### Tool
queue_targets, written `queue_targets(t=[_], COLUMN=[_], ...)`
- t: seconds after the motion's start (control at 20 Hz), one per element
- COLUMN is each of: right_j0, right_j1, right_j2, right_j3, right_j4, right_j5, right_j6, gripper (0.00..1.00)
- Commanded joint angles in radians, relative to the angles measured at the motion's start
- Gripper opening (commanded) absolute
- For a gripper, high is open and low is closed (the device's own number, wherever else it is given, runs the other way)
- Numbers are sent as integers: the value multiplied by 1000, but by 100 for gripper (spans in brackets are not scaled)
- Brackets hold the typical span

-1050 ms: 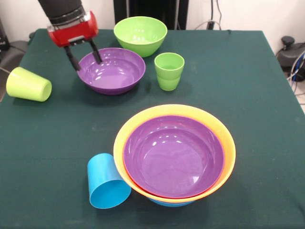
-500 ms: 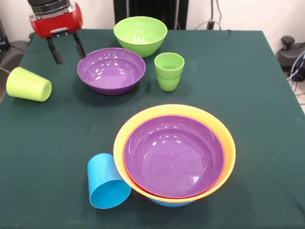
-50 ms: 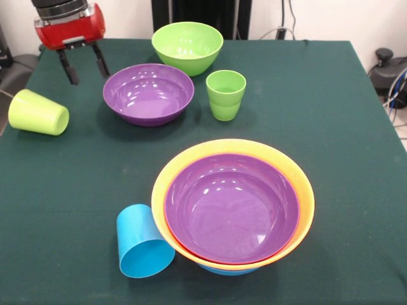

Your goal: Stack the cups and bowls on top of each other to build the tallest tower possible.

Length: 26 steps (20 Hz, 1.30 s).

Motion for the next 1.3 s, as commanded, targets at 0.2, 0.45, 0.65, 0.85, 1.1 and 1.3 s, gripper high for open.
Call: queue_targets(t=[0.2,0.45,0.65,0.85,1.1,1.3], right_j0=[11,30,44,46,34,28], right_j1=[147,190,245,320,399,420], right_j2=[-34,-45,-43,-28,-3,13], right_j3=[-115,-144,-196,-257,-288,-291], right_j4=[-61,-71,-92,-82,-62,-52], right_j5=[82,60,55,86,127,130], right_j6=[-231,-204,-240,-304,-379,-382], gripper=[100,100,100,100,100,100])
